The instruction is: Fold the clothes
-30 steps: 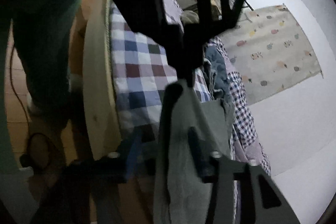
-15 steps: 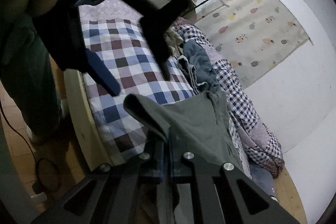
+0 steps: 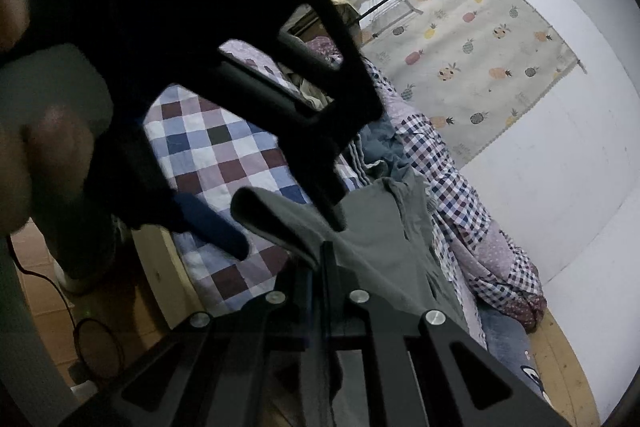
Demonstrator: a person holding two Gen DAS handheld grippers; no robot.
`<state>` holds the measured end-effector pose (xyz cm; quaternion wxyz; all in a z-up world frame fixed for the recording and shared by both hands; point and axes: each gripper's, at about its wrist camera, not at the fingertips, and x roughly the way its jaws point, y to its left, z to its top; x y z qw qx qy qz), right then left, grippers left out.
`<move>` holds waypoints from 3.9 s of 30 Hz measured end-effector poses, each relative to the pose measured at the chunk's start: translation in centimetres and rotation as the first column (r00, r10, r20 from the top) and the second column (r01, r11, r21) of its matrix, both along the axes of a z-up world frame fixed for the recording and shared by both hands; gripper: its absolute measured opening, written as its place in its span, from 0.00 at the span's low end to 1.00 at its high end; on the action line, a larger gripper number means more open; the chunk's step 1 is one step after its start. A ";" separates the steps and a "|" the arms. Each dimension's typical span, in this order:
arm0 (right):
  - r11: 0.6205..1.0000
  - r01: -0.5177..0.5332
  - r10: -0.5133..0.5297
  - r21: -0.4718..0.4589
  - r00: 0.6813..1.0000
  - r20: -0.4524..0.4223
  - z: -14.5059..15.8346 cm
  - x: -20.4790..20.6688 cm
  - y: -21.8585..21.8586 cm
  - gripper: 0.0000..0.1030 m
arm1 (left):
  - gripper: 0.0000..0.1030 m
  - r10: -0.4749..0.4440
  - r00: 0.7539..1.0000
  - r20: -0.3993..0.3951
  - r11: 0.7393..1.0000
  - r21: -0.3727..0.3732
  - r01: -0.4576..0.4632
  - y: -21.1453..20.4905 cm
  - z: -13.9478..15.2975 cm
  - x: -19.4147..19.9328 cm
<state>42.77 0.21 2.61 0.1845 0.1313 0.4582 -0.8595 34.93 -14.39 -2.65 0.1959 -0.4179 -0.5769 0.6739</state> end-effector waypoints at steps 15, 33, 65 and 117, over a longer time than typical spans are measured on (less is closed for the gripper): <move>0.994 0.083 -0.078 0.073 0.994 -0.076 -1.2 -0.4 1.6 0.39 | 0.01 0.025 0.995 -0.092 0.998 -0.053 -0.030 -1.1 3.3 -0.5; 0.843 0.518 -0.524 0.144 0.852 0.001 -3.1 -5.6 13.7 0.42 | 0.01 0.006 0.963 -0.271 0.997 -0.074 -0.027 -3.1 13.3 -2.7; 0.669 0.638 -0.603 0.382 0.766 -0.224 -6.3 -3.2 20.5 0.42 | 0.01 -0.002 0.965 -0.261 0.994 -0.102 -0.026 -3.7 13.9 -4.9; 0.706 0.698 -0.708 -0.120 0.689 -0.155 16.5 -6.7 24.7 0.00 | 0.01 0.050 0.933 -0.357 0.963 -0.230 -0.140 -5.7 16.9 -4.4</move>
